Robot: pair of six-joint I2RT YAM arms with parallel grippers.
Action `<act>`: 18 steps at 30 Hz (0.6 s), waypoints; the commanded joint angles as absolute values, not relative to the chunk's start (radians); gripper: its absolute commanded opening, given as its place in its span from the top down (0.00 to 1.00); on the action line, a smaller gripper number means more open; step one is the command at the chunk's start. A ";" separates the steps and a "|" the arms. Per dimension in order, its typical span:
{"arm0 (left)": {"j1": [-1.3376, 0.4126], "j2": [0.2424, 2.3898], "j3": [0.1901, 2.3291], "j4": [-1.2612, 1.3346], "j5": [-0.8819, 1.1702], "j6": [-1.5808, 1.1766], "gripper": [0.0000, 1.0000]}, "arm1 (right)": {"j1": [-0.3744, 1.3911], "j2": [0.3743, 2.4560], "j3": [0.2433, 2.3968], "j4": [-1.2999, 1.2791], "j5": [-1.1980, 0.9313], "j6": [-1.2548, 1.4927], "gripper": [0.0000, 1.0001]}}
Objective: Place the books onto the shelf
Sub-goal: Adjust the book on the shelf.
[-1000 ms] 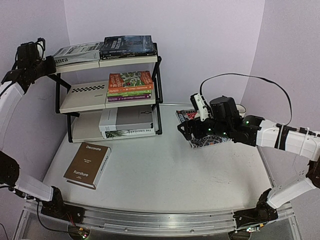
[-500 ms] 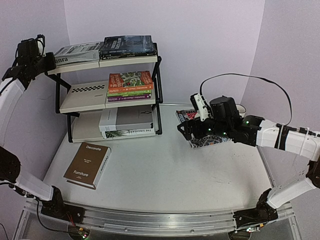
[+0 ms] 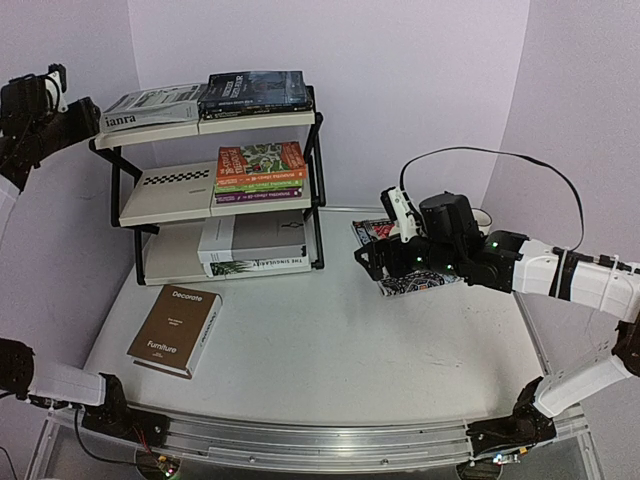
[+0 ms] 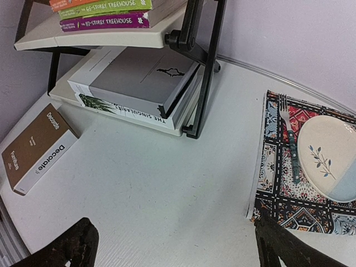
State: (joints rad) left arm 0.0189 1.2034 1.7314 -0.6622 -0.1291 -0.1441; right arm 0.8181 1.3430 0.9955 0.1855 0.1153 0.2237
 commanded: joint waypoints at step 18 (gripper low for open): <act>0.020 0.991 1.162 -0.979 0.258 -0.398 0.00 | 0.834 1.506 1.063 0.156 -0.166 0.673 0.02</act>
State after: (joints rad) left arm 0.0189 1.0289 1.2613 -0.9726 0.1907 -0.3475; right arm 0.8179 1.4797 1.0739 0.1495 -0.1081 0.5609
